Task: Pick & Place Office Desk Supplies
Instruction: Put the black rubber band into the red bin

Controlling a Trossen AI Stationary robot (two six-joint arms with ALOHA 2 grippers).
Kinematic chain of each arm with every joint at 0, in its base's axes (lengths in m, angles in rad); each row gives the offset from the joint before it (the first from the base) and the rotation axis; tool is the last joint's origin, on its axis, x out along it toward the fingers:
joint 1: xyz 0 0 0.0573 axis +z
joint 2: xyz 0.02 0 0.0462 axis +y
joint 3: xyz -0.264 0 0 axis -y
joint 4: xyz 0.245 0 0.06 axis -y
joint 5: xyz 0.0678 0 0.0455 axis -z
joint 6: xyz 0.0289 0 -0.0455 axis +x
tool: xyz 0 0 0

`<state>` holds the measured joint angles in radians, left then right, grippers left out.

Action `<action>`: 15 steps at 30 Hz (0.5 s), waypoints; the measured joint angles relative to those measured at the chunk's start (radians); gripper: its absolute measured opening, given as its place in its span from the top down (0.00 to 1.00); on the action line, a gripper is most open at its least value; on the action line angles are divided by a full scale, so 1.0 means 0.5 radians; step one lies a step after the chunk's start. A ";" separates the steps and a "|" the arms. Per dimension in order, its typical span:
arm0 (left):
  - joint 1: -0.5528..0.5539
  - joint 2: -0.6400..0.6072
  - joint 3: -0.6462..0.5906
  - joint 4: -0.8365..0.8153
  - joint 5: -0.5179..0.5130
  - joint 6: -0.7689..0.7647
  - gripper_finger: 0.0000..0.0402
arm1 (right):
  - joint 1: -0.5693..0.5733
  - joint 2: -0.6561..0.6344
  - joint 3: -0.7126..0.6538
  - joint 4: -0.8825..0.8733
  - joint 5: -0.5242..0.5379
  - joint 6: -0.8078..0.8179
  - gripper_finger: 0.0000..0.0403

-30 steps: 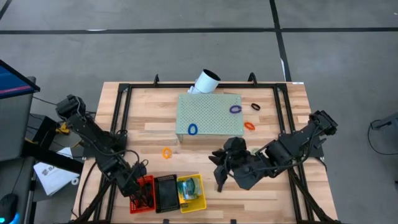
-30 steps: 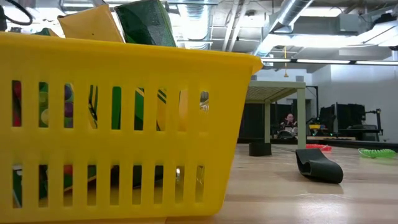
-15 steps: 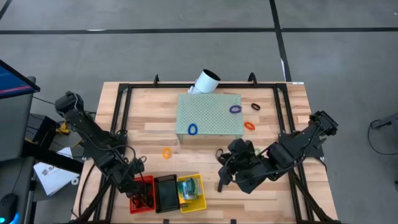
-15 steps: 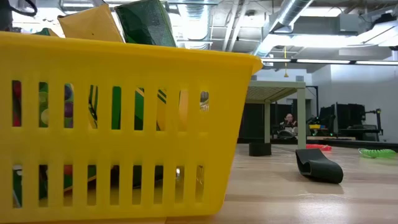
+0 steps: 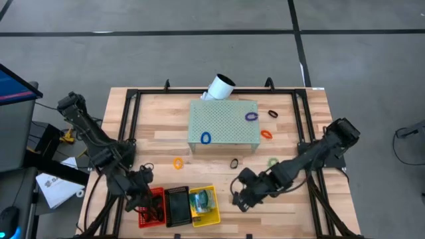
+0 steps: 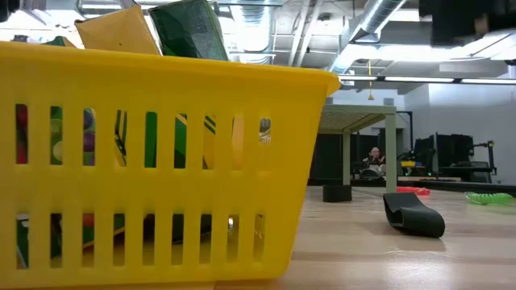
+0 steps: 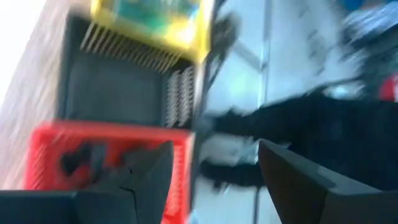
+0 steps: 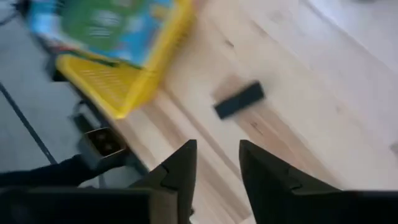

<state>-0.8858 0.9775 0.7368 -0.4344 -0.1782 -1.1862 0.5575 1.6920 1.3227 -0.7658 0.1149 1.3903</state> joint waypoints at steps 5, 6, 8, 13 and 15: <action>0.110 -0.119 0.000 0.265 -0.197 0.121 0.42 | -0.149 0.008 -0.096 0.120 -0.019 0.071 0.58; 0.135 -0.136 0.000 0.315 -0.223 0.157 0.42 | -0.184 0.035 -0.090 0.132 -0.025 0.071 0.55; 0.183 -0.166 0.000 0.427 -0.251 0.236 0.42 | -0.228 0.083 -0.088 0.111 -0.072 0.057 0.51; 0.287 -0.201 0.000 0.678 -0.257 0.390 0.42 | -0.284 0.303 -0.088 0.123 -0.288 0.051 0.45; 0.312 -0.208 0.001 0.730 -0.256 0.428 0.42 | -0.283 0.382 -0.059 0.218 -0.325 0.071 0.44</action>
<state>-0.7296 0.8733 0.7372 -0.0695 -0.3064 -0.9721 0.4158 1.8829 1.2934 -0.6568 -0.0474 1.4260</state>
